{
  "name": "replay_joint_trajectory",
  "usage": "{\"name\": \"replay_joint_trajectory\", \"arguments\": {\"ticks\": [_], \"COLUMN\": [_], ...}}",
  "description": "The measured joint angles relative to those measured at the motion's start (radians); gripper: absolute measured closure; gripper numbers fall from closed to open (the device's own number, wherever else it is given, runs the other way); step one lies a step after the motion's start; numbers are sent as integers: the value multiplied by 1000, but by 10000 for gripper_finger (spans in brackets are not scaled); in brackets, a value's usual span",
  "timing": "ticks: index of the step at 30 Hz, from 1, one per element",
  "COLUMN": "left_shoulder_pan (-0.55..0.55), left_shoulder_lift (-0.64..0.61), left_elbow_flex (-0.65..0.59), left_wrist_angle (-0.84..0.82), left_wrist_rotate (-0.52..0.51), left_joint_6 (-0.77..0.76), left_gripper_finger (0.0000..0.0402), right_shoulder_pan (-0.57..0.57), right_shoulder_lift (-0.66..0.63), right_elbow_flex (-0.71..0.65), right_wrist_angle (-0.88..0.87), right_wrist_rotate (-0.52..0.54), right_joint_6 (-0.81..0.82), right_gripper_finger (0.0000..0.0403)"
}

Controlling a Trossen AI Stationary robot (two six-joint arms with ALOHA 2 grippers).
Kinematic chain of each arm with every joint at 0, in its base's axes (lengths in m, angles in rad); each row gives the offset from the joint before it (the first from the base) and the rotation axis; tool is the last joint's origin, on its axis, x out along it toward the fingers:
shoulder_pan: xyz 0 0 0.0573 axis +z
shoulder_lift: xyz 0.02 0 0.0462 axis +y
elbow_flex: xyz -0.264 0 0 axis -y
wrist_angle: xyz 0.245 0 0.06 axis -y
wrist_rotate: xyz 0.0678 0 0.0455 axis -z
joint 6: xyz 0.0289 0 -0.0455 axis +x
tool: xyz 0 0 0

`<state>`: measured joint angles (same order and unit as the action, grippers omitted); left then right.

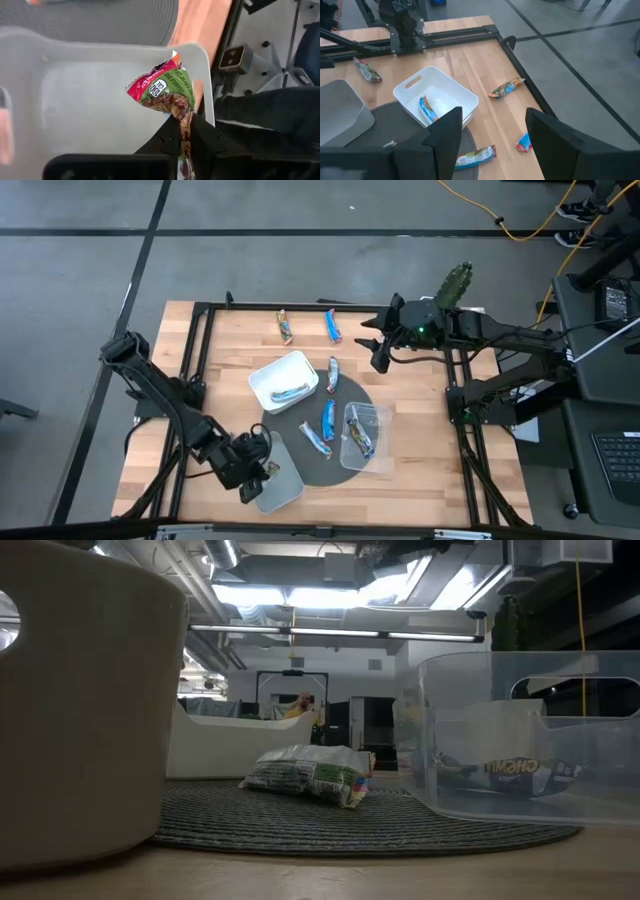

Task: Pick and place Granola Bars by type
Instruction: Put the red granola bar into the gray bin

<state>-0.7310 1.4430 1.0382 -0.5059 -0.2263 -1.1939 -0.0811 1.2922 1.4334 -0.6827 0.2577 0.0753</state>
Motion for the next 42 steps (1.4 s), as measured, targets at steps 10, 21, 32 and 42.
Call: {"name": "replay_joint_trajectory", "arguments": {"ticks": [10,21,32,42], "left_shoulder_pan": [65,93,-52,-79], "left_shoulder_lift": [-13,-44,-135,-99], "left_elbow_flex": [0,0,0,-122], "left_wrist_angle": [-79,-196,-581,-654], "left_wrist_rotate": [-7,130,109,167], "left_joint_6": [81,89,-196,-357], "left_gripper_finger": [335,239,237,219], "right_shoulder_pan": [0,0,0,0], "right_shoulder_lift": [24,64,98,106], "right_elbow_flex": [0,0,0,0], "right_wrist_angle": [-11,-31,-41,-40], "right_wrist_rotate": [-26,-26,-34,-34], "right_joint_6": [-2,-7,-19,-151], "right_gripper_finger": [182,182,182,182]}}
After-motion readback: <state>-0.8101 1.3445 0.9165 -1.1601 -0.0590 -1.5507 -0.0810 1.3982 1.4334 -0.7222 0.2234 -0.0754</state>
